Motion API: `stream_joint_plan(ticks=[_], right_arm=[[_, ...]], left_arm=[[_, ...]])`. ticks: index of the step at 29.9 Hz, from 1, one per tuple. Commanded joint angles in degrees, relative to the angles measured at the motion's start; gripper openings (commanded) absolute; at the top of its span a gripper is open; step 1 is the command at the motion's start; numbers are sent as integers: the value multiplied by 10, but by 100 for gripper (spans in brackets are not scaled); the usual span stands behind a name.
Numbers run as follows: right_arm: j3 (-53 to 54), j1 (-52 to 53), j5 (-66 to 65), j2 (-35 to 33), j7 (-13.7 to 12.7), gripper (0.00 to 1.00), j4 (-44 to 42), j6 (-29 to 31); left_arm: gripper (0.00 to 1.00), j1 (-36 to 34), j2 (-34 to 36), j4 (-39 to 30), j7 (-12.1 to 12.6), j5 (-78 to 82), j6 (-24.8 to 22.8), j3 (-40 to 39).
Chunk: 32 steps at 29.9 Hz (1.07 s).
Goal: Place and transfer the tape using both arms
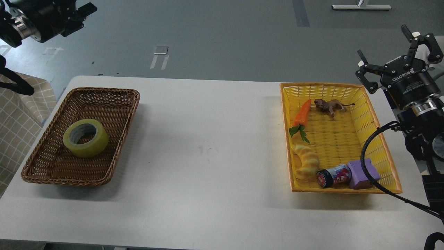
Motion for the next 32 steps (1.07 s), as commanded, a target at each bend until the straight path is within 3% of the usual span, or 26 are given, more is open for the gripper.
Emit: stream_joint_plan(ticks=[1, 9, 14, 32], right_arm=[[-29, 48, -10, 1, -1, 100, -25, 0], [-135, 169, -15, 7, -2, 100, -117, 0], [-174, 210, -14, 43, -1, 100, -170, 0], [-178, 198, -15, 99, 1, 100, -180, 0]], left_arm=[[98, 10, -46, 0, 0, -56, -9, -41], [98, 75, -157, -2, 1, -58, -53, -141], [98, 113, -216, -8, 2, -58, -53, -201], [98, 189, -268, -8, 6, -58, -53, -276]])
